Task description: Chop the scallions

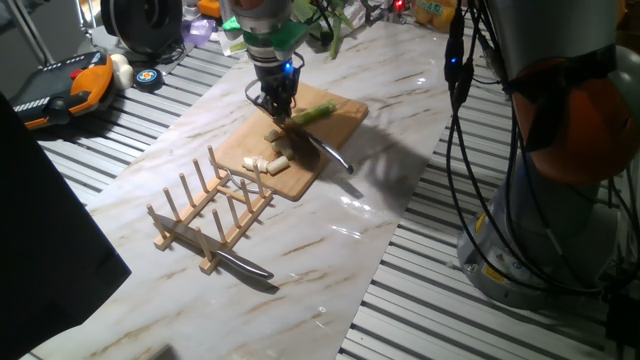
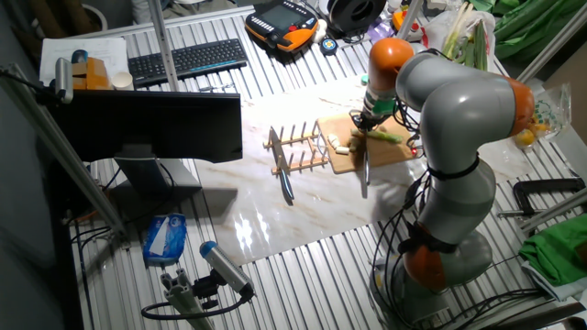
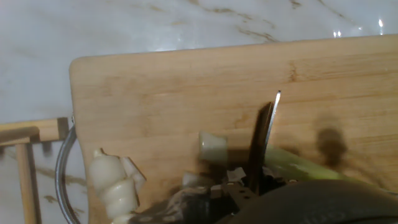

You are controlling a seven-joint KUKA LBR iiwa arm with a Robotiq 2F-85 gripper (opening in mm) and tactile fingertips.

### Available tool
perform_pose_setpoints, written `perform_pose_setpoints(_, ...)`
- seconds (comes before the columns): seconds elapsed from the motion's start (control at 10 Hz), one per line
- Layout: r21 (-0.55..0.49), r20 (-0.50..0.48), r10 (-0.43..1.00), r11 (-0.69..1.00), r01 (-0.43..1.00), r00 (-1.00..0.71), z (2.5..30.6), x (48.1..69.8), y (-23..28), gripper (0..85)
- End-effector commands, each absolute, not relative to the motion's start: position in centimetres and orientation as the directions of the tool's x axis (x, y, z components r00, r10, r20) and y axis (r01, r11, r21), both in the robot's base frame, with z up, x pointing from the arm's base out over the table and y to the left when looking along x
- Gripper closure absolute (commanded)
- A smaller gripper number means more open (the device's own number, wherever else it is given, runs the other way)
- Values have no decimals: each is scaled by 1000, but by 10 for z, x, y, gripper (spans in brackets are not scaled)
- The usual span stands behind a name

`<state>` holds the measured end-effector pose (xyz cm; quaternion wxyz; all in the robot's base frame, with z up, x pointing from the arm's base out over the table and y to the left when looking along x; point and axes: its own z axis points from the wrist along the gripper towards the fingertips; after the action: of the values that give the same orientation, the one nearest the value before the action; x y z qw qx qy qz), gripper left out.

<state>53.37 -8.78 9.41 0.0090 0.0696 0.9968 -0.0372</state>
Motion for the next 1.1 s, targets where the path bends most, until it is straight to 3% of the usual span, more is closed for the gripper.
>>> perform_pose_setpoints(0.0,-74,-25,140,987,142,-990,95,532,-86,623)
perform_pose_setpoints(0.7,-82,-31,153,984,155,-988,93,502,-70,613)
perform_pose_setpoints(1.0,-94,-32,153,983,155,-988,94,500,-73,597)
